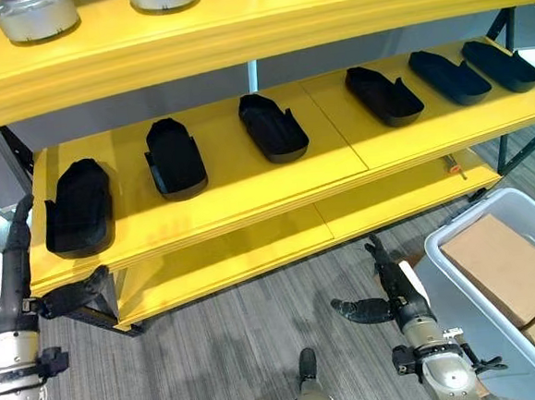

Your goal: Move parts from the plastic box to the shelf.

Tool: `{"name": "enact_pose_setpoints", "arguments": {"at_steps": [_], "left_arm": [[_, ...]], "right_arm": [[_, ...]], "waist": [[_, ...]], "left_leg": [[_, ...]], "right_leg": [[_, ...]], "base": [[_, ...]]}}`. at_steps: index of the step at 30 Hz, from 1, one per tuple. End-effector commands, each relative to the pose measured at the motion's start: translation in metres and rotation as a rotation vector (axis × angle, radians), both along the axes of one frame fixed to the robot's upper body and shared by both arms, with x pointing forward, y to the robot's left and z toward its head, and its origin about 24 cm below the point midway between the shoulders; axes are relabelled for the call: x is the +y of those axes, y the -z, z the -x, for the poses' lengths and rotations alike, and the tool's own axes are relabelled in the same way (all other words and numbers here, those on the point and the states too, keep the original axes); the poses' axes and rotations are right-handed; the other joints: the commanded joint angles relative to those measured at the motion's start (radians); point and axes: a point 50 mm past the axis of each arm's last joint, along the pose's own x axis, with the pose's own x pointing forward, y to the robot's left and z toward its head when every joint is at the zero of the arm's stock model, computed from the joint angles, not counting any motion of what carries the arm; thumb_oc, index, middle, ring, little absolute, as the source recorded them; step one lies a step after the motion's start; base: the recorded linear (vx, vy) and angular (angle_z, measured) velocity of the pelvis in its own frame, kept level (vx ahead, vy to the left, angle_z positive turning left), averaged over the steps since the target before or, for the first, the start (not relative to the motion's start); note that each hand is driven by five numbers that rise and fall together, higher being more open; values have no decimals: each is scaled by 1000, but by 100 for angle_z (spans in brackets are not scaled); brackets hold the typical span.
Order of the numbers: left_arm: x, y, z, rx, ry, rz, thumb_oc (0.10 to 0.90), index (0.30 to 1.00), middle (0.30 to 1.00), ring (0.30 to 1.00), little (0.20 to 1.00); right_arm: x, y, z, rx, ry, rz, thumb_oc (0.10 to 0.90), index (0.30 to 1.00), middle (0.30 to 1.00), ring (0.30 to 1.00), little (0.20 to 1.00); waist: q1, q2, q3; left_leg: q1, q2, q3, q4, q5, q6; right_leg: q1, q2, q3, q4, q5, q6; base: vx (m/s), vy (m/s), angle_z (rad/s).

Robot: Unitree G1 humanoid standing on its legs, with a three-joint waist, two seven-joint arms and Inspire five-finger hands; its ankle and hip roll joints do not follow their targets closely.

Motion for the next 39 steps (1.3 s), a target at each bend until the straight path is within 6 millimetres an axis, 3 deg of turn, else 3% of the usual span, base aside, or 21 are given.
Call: {"name": "enact_pose_setpoints", "arguments": {"at_steps": [1, 6, 9, 20, 33, 39], "left_arm": [[11, -47, -1, -194, -52, -272, 900, 1000, 1000, 1000, 1000], [13, -41, 4, -133, -80, -377, 900, 1000, 1000, 1000, 1000], [11, -32, -6, -66, -62, -475, 900, 1000, 1000, 1000, 1000], [7, -16, -18, 16, -36, -469, 900, 1000, 1000, 1000, 1000], [3, -12, -25, 23, -15, -460, 900, 1000, 1000, 1000, 1000], [5, 4, -30, 97, -19, -438, 900, 1000, 1000, 1000, 1000]], "right_arm": [[-3, -65, -20, -344, -25, 48, 900, 1000, 1000, 1000, 1000], [-3, -70, -21, -361, -30, 64, 900, 1000, 1000, 1000, 1000], [0, -74, -25, -381, -44, 72, 900, 1000, 1000, 1000, 1000], [1, -77, -29, -399, -29, 81, 900, 1000, 1000, 1000, 1000], [2, -79, -30, -415, -22, 78, 900, 1000, 1000, 1000, 1000], [2, -83, -33, -434, -8, 84, 900, 1000, 1000, 1000, 1000]], "waist": [[-4, -17, 4], [5, -20, 18], [5, -30, 33], [1, -37, 49], [-3, -44, 53], [-7, -55, 70]], "left_leg": [[-53, -2, -58, 90, -86, 45], [-61, 1, -69, 98, -94, 44], [-86, 0, -80, 105, -84, 46], [-107, 1, -83, 116, -86, 48], [-119, 0, -85, 124, -87, 49], [-134, 4, -84, 136, -89, 50]], "right_leg": [[138, -55, -92, 15, -125, 69], [138, -51, -94, 17, -130, 69], [126, -53, -98, 16, -123, 65], [107, -51, -94, 21, -121, 63], [96, -51, -90, 24, -121, 62], [76, -46, -79, 31, -122, 58]], "base": [[0, 0, 0], [0, 0, 0], [-25, -12, 9], [-3, 1, 2], [0, 0, 0], [0, 0, 0]]}}
